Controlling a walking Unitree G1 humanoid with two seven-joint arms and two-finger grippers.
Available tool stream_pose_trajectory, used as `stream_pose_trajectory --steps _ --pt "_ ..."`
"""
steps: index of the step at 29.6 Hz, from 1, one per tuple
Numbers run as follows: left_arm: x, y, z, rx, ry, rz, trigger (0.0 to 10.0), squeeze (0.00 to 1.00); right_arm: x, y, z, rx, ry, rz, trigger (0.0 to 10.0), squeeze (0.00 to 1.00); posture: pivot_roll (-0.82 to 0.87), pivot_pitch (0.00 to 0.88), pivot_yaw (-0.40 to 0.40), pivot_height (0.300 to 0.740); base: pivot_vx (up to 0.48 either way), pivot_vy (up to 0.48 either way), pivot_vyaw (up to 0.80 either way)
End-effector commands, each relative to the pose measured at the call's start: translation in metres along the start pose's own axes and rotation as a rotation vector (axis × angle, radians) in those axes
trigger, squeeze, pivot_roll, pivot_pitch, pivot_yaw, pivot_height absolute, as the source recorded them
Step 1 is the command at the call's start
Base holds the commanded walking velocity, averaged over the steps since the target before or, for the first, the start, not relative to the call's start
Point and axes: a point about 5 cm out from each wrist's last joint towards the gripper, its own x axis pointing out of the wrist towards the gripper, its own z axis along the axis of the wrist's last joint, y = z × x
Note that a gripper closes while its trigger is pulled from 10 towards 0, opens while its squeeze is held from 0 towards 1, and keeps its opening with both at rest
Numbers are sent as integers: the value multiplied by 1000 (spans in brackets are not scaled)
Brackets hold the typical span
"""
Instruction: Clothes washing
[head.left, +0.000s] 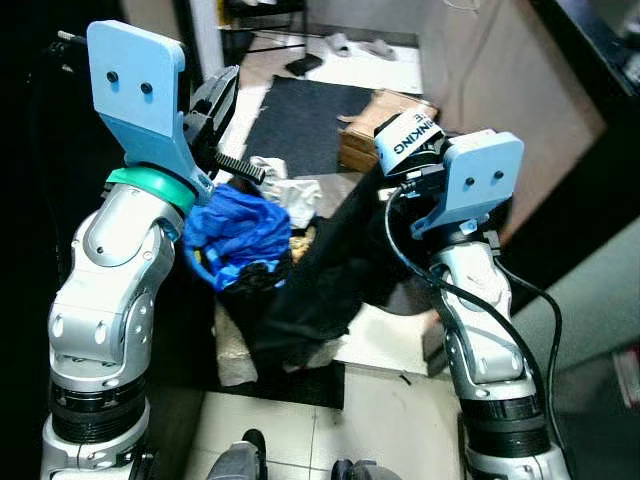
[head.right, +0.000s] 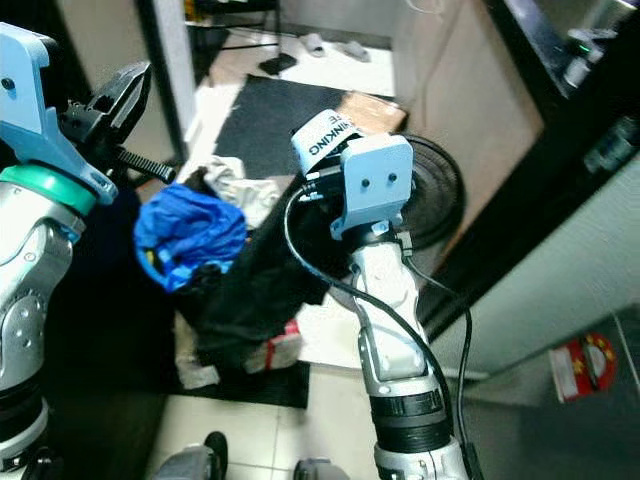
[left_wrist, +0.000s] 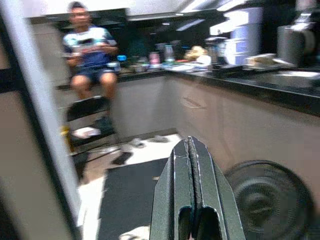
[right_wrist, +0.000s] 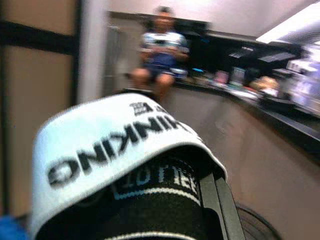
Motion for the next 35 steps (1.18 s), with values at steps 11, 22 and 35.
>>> stream_pose_trajectory --steps 11,22,35 --pt "2 1 -2 -7 14 -22 10000 0 2 0 -6 44 26 -48 10000 0 91 34 51 740 0 0 -800" --pt "2 2 -3 -4 19 -27 10000 0 4 1 -7 54 25 -52 10000 0 97 18 54 740 0 0 -800" --pt "3 2 -3 -4 18 -17 10000 0 9 4 -4 64 11 -45 10000 0 97 14 48 740 0 0 -800"
